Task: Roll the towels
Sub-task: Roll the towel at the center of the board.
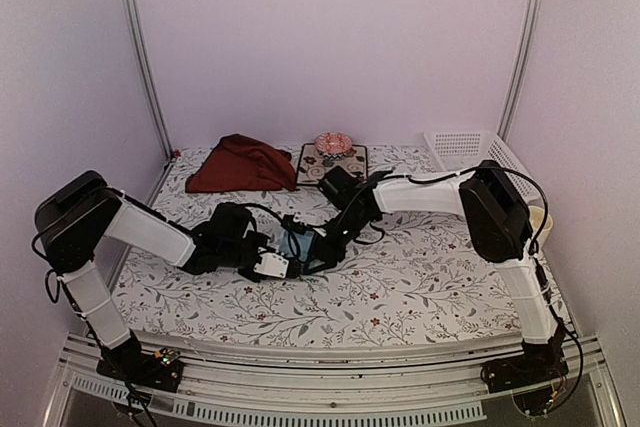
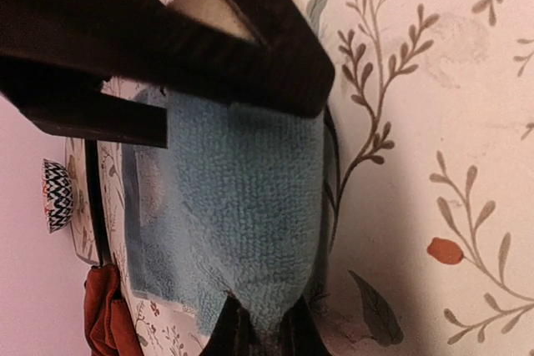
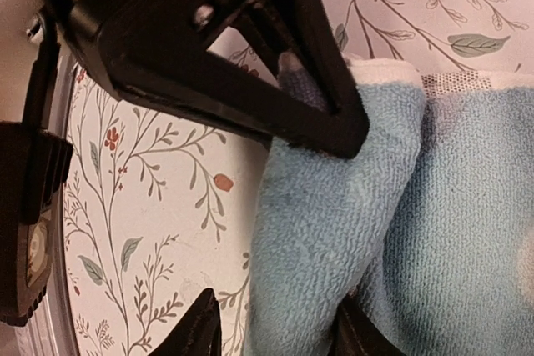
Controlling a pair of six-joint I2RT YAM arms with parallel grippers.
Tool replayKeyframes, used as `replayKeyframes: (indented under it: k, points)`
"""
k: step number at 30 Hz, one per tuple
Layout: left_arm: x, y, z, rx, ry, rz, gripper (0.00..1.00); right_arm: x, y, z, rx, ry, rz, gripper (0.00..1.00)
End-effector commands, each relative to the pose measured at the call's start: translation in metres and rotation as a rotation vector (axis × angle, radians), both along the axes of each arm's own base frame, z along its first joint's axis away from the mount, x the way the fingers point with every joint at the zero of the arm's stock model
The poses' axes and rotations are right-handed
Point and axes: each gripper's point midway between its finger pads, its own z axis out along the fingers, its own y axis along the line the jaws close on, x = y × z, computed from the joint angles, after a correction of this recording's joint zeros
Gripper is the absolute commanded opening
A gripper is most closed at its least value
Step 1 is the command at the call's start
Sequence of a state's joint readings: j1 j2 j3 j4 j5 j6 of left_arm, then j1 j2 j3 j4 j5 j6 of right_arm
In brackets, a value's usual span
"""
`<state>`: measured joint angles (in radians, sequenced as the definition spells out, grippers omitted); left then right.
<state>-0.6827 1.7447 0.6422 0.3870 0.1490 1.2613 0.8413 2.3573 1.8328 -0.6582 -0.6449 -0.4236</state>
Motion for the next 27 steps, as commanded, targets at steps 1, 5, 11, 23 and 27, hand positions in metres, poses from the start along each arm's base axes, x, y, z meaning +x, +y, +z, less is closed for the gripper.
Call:
replayKeyframes:
  k: [1, 5, 11, 23, 27]
  points:
    - [-0.034, 0.022, -0.037, 0.141, 0.252, 0.033, 0.0, 0.007, -0.018, 0.021, -0.027, -0.11, -0.031, 0.48]
    - [-0.04, 0.022, -0.037, 0.161, 0.364, 0.05, 0.0, 0.013, -0.029, 0.039, -0.025, -0.224, -0.049, 0.57]
    - [-0.043, 0.014, -0.03, 0.162, 0.524, 0.08, 0.0, 0.025, -0.052, 0.049, -0.039, -0.403, -0.128, 0.62]
    - [-0.036, 0.005, -0.019, 0.134, 0.786, 0.168, 0.0, -0.002, -0.055, 0.039, -0.045, -0.904, -0.062, 0.64]
    - [-0.027, 0.006, -0.012, 0.091, 0.852, 0.197, 0.0, -0.01, -0.046, 0.045, -0.011, -1.039, -0.02, 0.64]
